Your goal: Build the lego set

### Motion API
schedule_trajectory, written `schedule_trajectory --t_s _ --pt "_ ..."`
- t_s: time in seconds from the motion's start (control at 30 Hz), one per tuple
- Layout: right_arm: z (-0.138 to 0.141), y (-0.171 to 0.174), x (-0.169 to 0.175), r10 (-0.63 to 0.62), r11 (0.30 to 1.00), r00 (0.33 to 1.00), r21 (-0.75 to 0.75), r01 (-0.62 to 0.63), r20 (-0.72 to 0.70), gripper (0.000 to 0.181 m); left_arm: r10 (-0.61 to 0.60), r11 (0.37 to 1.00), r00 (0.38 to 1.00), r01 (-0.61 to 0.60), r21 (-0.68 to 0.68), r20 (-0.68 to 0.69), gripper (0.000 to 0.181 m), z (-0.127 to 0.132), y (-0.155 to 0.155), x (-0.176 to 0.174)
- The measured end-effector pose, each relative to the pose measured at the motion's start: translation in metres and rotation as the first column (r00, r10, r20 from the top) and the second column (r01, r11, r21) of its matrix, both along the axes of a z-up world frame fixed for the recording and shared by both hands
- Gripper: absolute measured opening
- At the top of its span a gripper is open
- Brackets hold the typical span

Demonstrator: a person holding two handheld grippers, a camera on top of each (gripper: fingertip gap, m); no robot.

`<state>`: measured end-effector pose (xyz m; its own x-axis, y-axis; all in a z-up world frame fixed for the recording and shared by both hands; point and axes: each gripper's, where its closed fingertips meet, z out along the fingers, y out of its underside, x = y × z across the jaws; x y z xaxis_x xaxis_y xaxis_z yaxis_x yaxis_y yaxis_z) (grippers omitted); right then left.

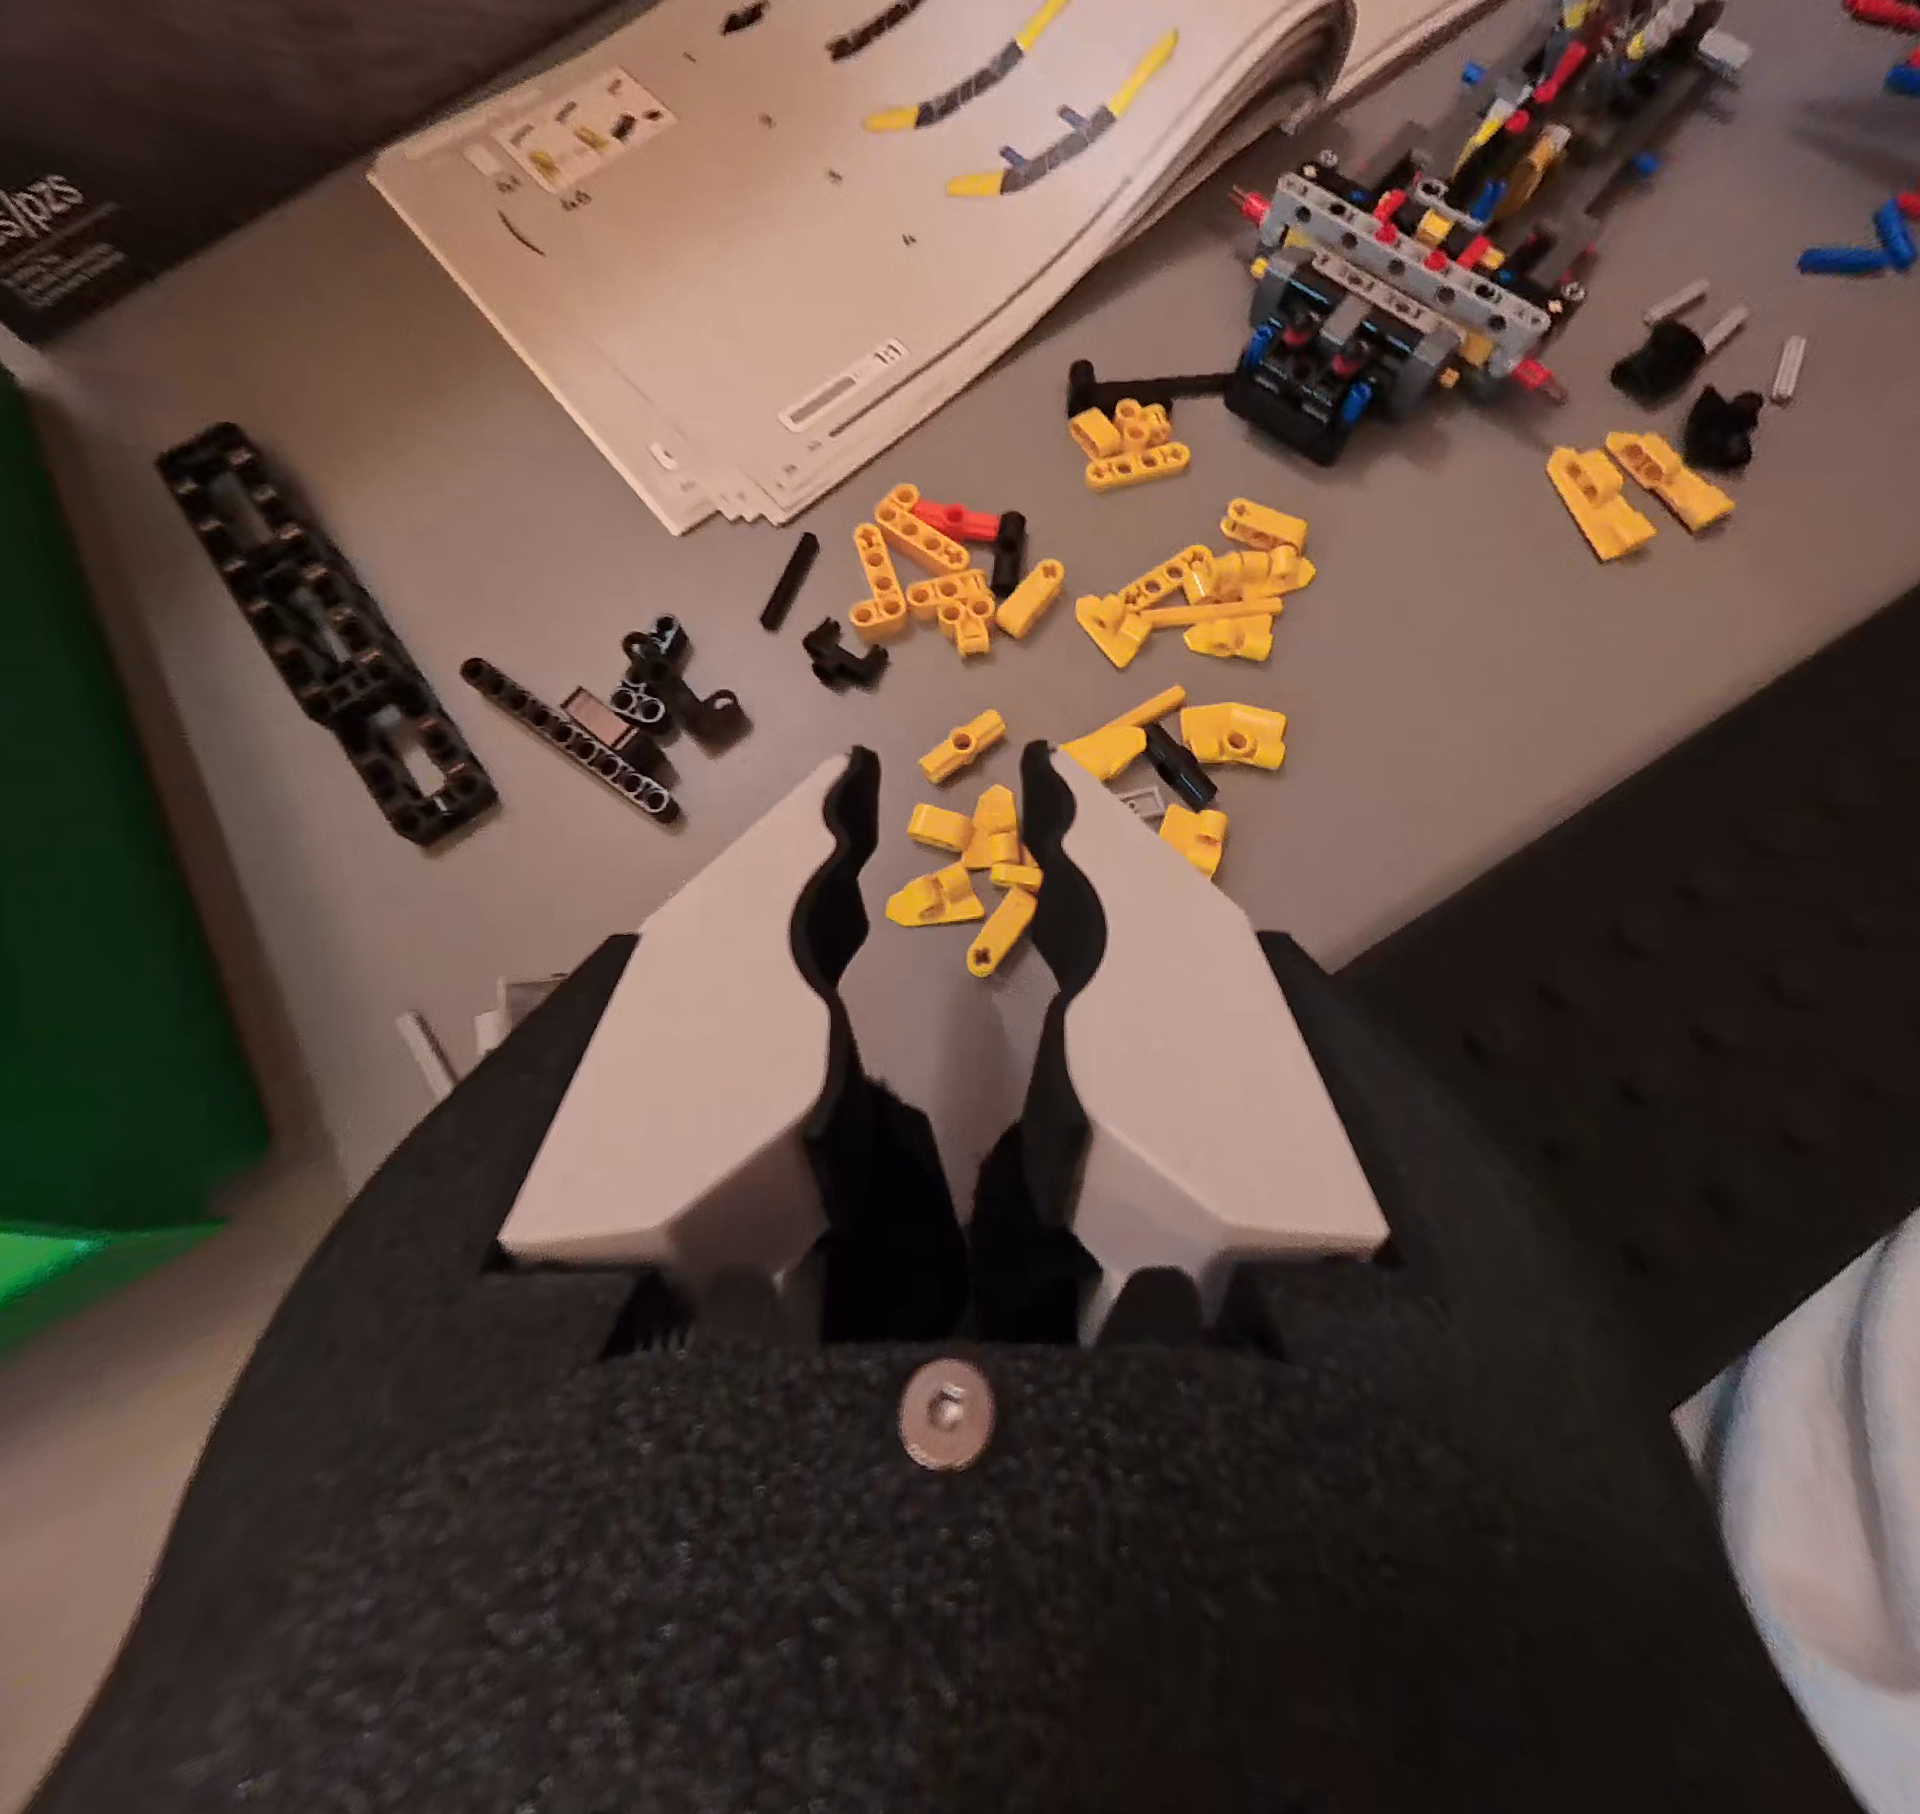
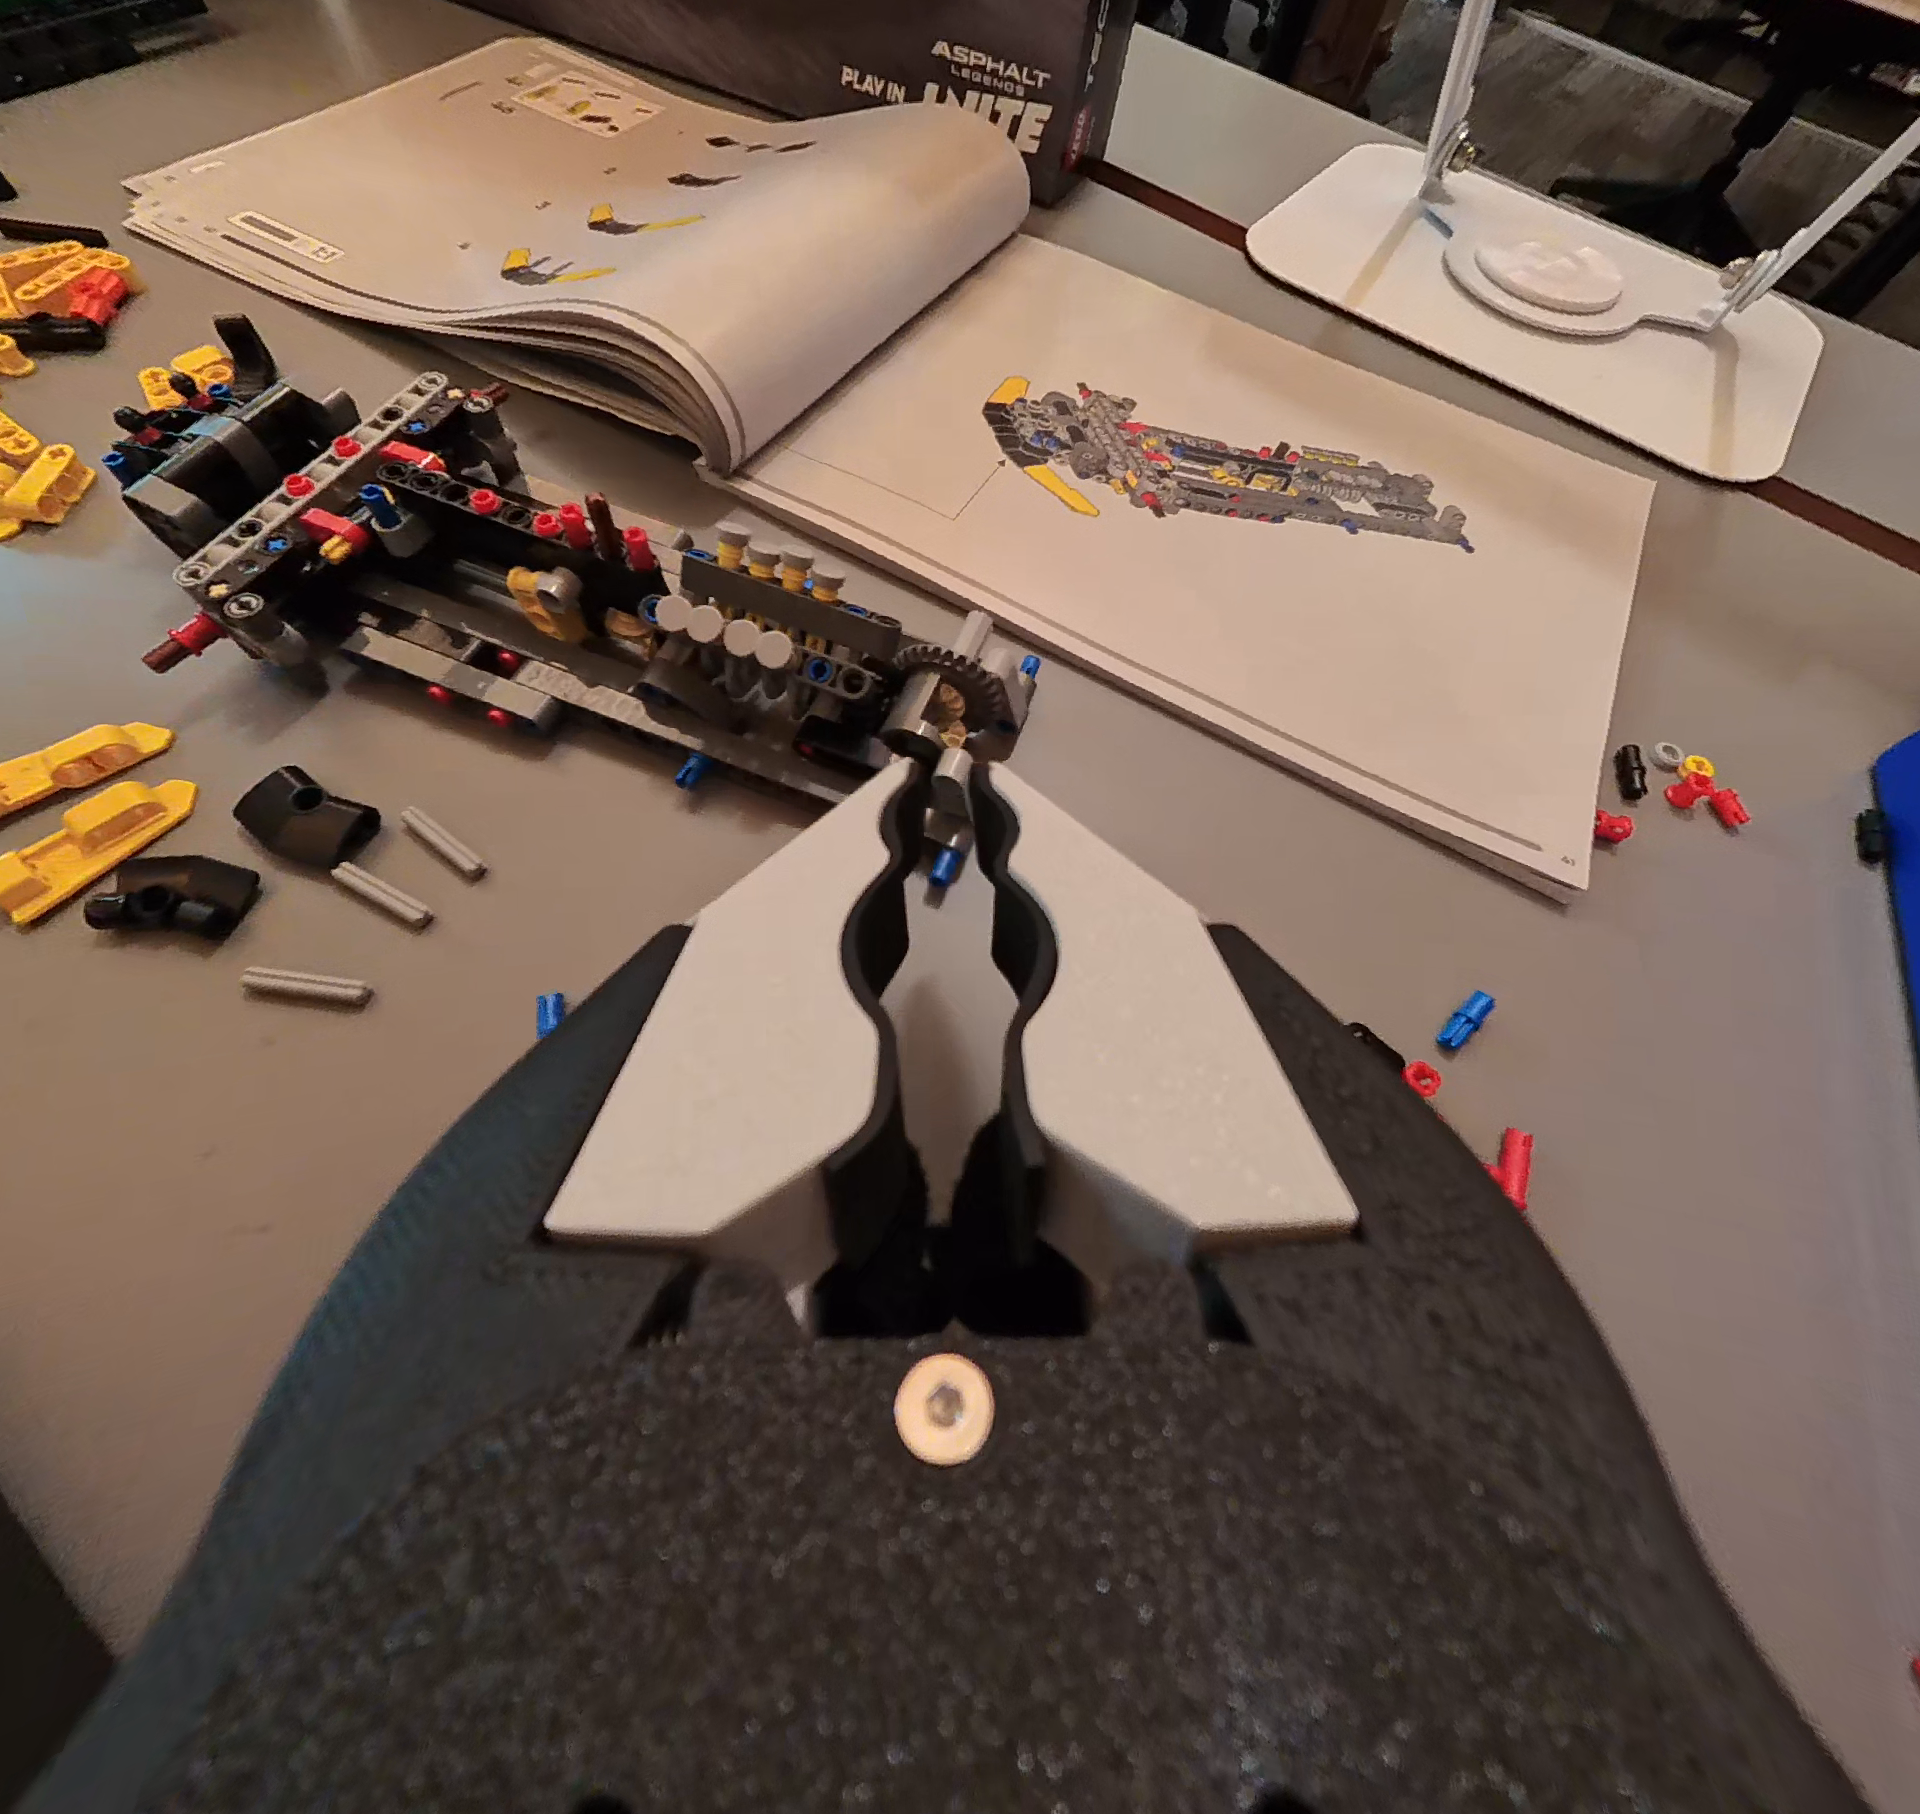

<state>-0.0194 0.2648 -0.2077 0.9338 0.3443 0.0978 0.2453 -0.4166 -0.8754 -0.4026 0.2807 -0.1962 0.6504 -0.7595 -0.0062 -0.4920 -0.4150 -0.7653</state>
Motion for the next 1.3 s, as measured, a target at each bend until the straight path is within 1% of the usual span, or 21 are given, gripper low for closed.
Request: schedule_trajectory --t_s 0.2,0.47,0.6,0.73,0.83,0.93,0.97,1.03,1.1,1.2,1.3 --pt "-0.001 0.001 0.004 -0.016 1.0 1.0 -0.007 0.015 -0.01 0.007 0.004 0.999 1.0 -0.004 -0.039 -0.003 0.024 -0.008 0.002 -0.001" --pt "-0.003 0.002 0.005 -0.019 1.0 1.0 -0.014 0.019 -0.003 0.007 0.005 0.999 0.998 -0.007 -0.031 -0.062 0.024 -0.015 0.005 -0.008" --pt "-0.004 0.002 0.003 -0.013 1.0 1.0 -0.017 0.013 0.0 0.007 0.021 0.999 0.999 -0.023 -0.031 -0.047 0.023 -0.014 0.009 -0.006" --pt "-0.005 0.003 0.001 -0.006 1.0 1.0 -0.019 0.006 0.008 0.007 -0.032 0.999 0.999 0.031 -0.025 -0.013 0.023 -0.014 0.014 0.023" --pt "-0.005 0.002 0.002 -0.007 1.0 1.0 -0.017 0.007 0.013 0.007 -0.092 0.996 0.994 0.091 -0.015 -0.063 0.025 -0.02 0.019 0.046" --pt "-0.004 0.001 0.004 -0.017 1.0 1.0 -0.014 0.017 0.012 0.007 -0.102 0.995 0.99 0.1 -0.019 -0.102 0.026 -0.025 0.021 0.053" --pt "-0.003 0.001 0.005 -0.021 1.0 1.0 -0.009 0.021 0.009 0.007 -0.101 0.995 0.992 0.099 -0.029 -0.074 0.026 -0.024 0.021 0.057" --pt "0.0 0.001 0.005 -0.021 1.0 1.0 -0.004 0.021 -0.003 0.007 -0.096 0.991 0.995 0.098 -0.087 0.033 0.026 -0.019 0.022 0.076" --pt "0.001 0.003 0.004 -0.013 1.0 1.0 -0.001 0.013 -0.008 0.007 -0.122 0.984 0.988 0.134 -0.118 0.099 0.027 -0.015 0.026 0.099" --pt "-0.002 0.002 0.0 0.003 1.0 1.0 -0.011 -0.003 0.004 0.007 -0.152 0.983 0.988 0.156 -0.1 0.041 0.027 -0.027 0.045 0.12" --pt "-0.004 0.0 -0.001 0.003 1.0 1.0 -0.013 -0.003 0.029 0.007 -0.208 0.967 0.977 0.212 -0.138 0.041 0.028 -0.035 0.053 0.139"
